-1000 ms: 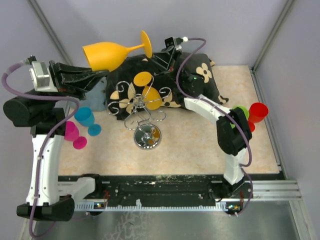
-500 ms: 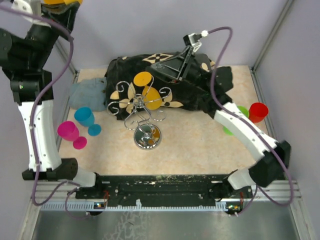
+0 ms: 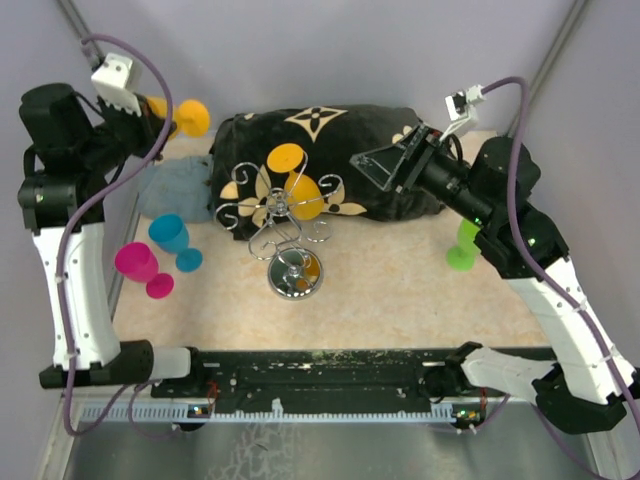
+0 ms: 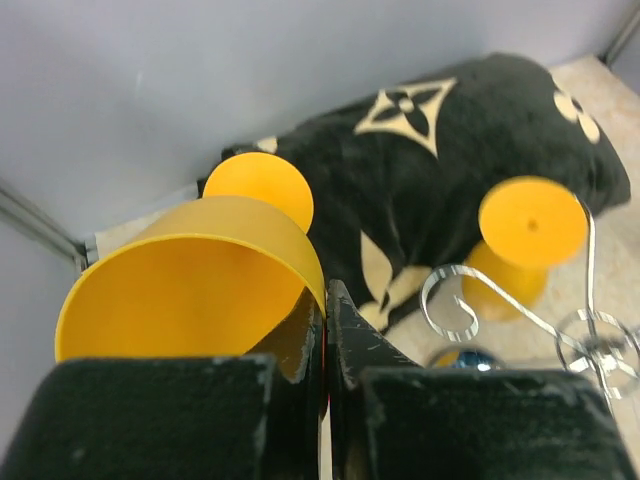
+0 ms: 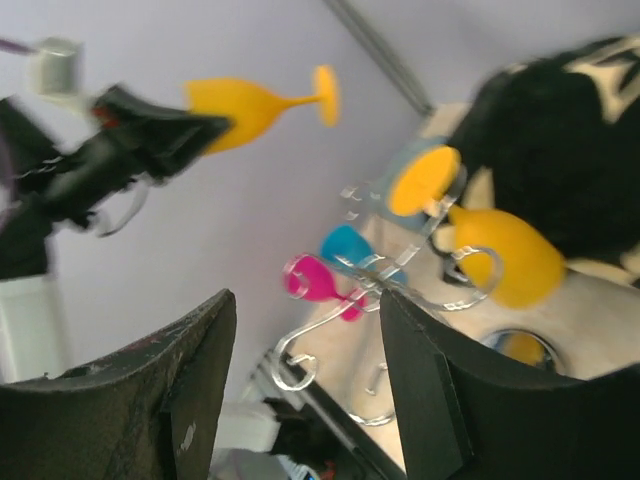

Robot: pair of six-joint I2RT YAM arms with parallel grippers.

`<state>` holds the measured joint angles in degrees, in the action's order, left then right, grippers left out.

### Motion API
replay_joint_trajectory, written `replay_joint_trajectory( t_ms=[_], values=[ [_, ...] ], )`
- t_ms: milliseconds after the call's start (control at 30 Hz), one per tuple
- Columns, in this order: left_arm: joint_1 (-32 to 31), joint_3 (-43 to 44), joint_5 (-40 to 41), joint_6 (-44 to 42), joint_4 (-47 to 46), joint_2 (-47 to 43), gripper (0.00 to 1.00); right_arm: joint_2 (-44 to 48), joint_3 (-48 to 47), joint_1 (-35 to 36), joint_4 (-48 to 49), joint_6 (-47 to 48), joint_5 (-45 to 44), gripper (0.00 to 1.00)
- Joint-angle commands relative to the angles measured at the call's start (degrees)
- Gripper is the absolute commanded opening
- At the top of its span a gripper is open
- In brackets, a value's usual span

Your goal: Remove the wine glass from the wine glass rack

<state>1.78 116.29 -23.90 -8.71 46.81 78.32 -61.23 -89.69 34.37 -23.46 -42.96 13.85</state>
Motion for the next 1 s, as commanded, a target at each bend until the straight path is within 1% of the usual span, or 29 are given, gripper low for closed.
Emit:
replay_joint_trajectory(
  t_ms=[0,133,233,300,433,633,833,967],
  values=[
    [0.29,-1.30,-0.60,-5.25,13.64,-6.48,0.00,1.49,-0.40,-0.24,-12.19,7.31,-11.11,0.60],
    [0.23,-3.09,-0.66,-7.35,22.69,-8.83,0.00,3.43,3.04,-0.23,-11.52,6.14,-12.29,0.60],
    [0.24,-8.72,-1.08,-8.23,26.03,-12.30,0.00,4.50,5.08,-0.22,-10.73,5.14,-12.73,0.60],
    [0.26,-13.96,-1.22,-8.92,26.76,-14.99,0.00,4.94,5.59,-0.21,-10.47,4.85,-12.99,0.60],
    [0.19,-27.20,0.75,-11.38,22.94,-21.50,0.00,4.99,5.25,-0.23,-10.94,4.82,-13.33,0.60],
    [0.22,-42.66,3.29,-14.45,17.52,-26.32,0.00,5.21,4.26,-0.21,-11.23,4.45,-13.42,0.60],
    [0.18,-52.64,3.08,-15.23,12.93,-29.04,0.00,6.15,3.70,-0.18,-12.51,4.49,-13.85,0.60],
    [0.24,-56.19,4.56,-16.93,9.37,-29.17,0.00,6.39,3.64,-0.28,-13.07,4.19,-13.83,0.60]
  ],
)
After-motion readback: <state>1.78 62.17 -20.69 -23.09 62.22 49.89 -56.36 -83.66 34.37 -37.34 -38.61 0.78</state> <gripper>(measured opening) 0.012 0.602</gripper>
